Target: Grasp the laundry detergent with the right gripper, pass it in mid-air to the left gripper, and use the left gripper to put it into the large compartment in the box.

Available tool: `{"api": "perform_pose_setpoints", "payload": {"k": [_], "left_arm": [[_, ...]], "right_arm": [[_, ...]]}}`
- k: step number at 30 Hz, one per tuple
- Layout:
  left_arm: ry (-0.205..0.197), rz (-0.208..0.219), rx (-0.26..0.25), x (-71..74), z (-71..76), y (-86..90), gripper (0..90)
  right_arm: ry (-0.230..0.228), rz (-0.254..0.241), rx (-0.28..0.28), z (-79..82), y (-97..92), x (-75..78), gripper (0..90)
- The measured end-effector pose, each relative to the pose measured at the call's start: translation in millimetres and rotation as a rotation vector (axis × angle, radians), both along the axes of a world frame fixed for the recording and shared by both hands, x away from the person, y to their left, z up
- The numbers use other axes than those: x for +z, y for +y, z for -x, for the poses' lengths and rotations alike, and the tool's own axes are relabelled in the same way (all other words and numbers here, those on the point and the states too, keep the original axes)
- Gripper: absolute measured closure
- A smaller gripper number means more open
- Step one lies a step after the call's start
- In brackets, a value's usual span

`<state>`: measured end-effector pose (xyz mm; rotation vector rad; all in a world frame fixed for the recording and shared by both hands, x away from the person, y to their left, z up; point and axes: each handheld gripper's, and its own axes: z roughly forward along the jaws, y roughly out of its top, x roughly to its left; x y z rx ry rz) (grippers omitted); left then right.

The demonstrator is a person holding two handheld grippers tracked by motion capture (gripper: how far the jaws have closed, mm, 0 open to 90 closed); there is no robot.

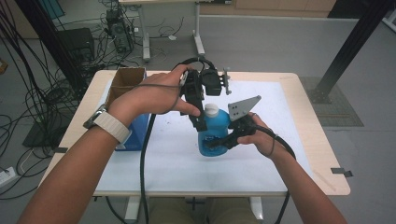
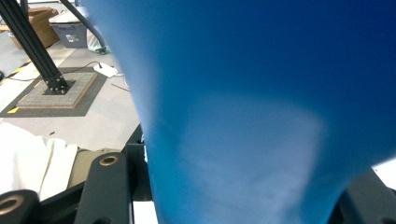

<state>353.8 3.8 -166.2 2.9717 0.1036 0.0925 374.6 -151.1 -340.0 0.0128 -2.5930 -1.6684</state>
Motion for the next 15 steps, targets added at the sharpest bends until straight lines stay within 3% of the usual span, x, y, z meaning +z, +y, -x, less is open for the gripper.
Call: {"api": "perform_pose_setpoints", "payload": {"k": [15], "left_arm": [[0.000, 0.016, -0.005, -4.3, -3.8, -5.8, 5.7]], "right_arm": [[0.000, 0.009, 0.004, -0.4, 2.1, 0.0, 42.4]]}}
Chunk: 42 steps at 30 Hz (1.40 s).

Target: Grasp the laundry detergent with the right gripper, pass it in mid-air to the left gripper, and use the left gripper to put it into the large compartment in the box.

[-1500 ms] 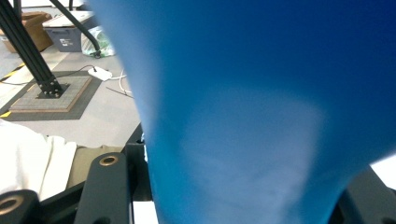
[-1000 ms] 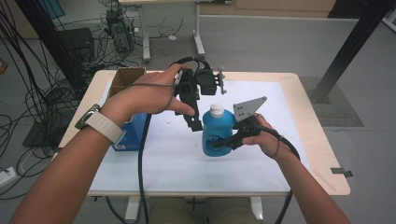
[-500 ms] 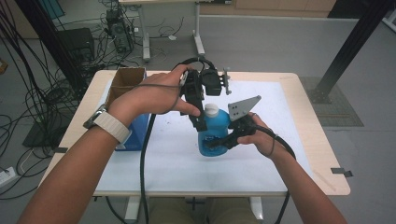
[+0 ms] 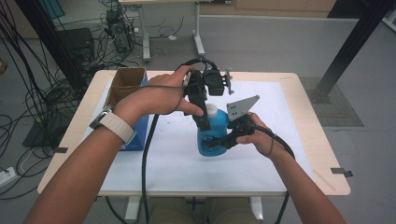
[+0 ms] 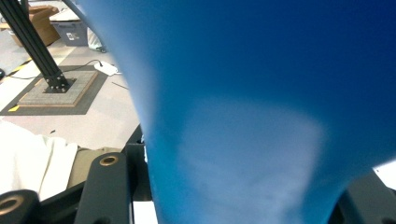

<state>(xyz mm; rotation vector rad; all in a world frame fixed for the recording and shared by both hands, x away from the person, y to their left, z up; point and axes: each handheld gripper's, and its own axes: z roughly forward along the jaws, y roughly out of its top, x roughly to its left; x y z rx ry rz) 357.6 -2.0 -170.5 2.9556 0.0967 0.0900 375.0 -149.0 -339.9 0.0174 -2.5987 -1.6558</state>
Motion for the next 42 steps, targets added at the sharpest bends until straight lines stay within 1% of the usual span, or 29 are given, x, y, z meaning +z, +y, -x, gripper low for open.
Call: {"api": "perform_pose_setpoints", "payload": {"k": [6, 12, 20, 42], "left_arm": [[0.006, -0.006, 0.008, -6.1, -1.3, -2.3, 5.9], [0.011, -0.002, 0.013, -11.9, -2.3, -1.5, 6.1], [0.005, 0.006, 0.014, -12.2, -2.8, -1.1, 6.4], [0.001, 0.002, 0.017, -12.7, -3.2, -1.9, 7.0]], "right_arm": [[-0.001, 0.002, 0.002, 0.3, 1.3, -0.1, 42.4], [-0.002, 0.006, 0.001, 0.1, 1.6, -0.4, 42.4], [0.002, 0.005, 0.001, -0.6, 2.3, -1.6, 42.4], [0.001, 0.001, -0.002, -1.7, 1.7, -1.4, 42.4]]}}
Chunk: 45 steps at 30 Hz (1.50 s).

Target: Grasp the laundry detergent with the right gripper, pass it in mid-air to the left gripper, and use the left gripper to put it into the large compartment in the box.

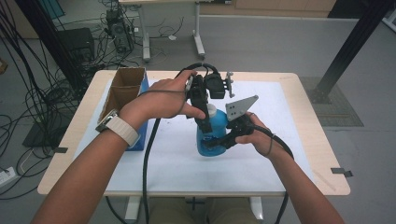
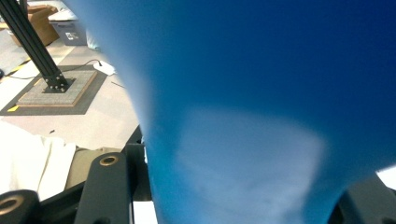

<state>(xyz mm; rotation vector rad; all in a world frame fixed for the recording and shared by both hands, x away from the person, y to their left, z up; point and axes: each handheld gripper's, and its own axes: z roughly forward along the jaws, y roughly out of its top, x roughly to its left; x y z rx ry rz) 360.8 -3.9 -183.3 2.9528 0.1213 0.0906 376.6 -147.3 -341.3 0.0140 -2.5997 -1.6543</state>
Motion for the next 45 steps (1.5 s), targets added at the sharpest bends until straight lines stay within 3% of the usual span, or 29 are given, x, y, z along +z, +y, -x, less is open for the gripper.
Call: {"api": "perform_pose_setpoints", "payload": {"k": [45], "left_arm": [[-0.001, 0.004, 0.002, -0.1, 0.5, -0.8, 6.9]], "right_arm": [[0.005, 0.005, 0.004, 0.1, 1.4, 0.6, 42.4]]}}
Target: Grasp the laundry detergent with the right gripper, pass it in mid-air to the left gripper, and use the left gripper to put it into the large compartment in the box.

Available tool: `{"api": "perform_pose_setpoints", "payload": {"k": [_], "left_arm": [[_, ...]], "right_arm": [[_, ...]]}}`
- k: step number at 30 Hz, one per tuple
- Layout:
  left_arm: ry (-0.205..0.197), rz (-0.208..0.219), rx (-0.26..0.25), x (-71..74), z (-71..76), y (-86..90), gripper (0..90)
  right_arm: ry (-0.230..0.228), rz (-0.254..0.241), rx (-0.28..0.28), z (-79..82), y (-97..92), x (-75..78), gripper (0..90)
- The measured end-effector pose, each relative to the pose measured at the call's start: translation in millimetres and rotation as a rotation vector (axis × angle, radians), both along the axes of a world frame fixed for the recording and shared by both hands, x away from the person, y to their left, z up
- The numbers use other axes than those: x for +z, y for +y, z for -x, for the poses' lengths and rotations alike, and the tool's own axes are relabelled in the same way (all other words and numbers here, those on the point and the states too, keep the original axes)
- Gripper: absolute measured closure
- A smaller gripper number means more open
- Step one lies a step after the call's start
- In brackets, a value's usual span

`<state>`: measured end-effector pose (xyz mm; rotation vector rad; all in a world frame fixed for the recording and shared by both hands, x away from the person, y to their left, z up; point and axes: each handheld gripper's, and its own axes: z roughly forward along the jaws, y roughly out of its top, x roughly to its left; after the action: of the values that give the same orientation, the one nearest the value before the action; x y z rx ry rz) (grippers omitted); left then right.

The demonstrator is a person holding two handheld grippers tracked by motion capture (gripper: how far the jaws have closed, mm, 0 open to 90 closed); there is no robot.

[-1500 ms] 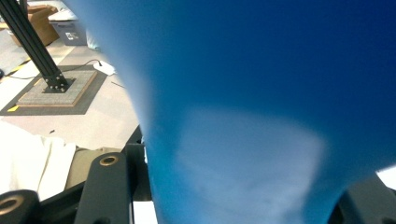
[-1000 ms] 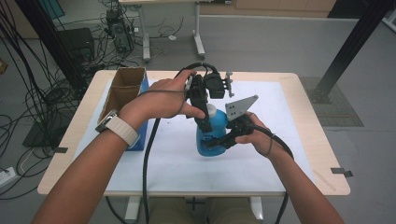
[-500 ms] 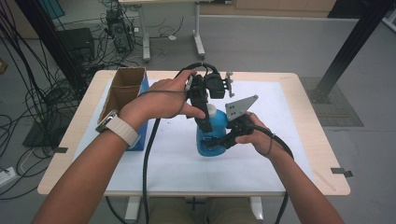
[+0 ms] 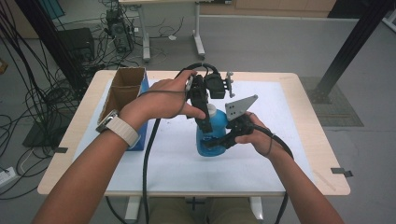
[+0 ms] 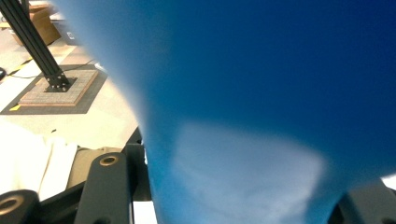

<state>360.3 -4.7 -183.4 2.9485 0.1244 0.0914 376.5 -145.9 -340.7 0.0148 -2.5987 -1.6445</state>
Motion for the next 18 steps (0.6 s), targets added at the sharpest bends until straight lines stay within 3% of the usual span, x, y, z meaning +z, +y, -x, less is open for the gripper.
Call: {"api": "perform_pose_setpoints", "payload": {"k": [18], "left_arm": [[-0.001, -0.003, -0.005, -0.4, 0.9, -0.6, 7.0]], "right_arm": [[0.005, 0.004, -0.001, -0.4, 0.2, -0.6, 42.4]]}}
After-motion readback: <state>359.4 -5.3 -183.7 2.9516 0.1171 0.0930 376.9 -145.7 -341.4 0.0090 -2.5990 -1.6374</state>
